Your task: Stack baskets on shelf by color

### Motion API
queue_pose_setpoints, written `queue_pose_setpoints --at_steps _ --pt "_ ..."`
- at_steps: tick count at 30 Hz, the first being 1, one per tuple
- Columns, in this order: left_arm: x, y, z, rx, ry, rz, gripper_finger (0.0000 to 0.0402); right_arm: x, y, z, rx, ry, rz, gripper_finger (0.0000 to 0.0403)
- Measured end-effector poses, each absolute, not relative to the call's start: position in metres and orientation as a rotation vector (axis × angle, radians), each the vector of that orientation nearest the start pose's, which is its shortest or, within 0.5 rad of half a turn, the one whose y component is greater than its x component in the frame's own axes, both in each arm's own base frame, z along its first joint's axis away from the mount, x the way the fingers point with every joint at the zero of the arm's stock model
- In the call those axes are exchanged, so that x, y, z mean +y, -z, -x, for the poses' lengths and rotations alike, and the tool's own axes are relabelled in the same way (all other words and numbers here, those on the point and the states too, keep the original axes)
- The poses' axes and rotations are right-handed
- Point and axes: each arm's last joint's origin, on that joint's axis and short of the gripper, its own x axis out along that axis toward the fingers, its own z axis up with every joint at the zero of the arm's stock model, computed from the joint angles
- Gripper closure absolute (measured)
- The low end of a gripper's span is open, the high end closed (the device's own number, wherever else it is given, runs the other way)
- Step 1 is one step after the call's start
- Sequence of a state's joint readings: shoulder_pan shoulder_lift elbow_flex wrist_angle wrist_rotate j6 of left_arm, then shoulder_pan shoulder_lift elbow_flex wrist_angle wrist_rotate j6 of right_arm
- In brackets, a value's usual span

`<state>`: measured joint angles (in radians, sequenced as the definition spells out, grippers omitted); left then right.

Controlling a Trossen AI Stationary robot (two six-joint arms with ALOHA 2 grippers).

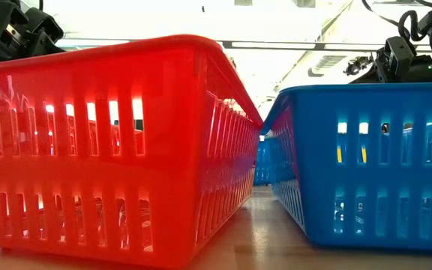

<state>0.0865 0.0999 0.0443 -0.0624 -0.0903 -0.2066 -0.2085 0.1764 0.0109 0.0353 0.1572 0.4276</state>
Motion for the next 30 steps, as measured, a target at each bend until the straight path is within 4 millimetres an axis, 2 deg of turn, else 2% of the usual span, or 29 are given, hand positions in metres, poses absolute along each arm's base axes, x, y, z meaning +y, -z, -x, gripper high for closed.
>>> queue_pose_setpoints --at_steps 7,15,24,27,30 --pt "0.013 -0.1654 -0.1003 0.085 -0.247 0.211 0.0296 -0.0266 -0.1561 -0.1039 0.05 0.388 -0.427 0.0257" --pt "0.0133 -0.1654 -0.1003 0.061 -0.263 0.39 0.0296 -0.0266 -0.1561 -0.1039 0.051 0.387 -0.427 0.0257" --pt "0.0133 -0.1655 -0.1003 0.058 -0.266 0.405 0.0296 -0.0267 -0.1567 -0.104 0.045 0.387 -0.42 0.0257" --pt "0.0133 -0.1655 -0.1002 0.047 -0.269 0.487 0.0296 -0.0267 -0.1574 -0.104 0.036 0.387 -0.436 0.0257" --pt "0.0133 -0.1656 -0.1003 0.034 -0.272 0.577 0.0296 -0.0267 -0.1574 -0.104 0.019 0.388 -0.525 0.0257"
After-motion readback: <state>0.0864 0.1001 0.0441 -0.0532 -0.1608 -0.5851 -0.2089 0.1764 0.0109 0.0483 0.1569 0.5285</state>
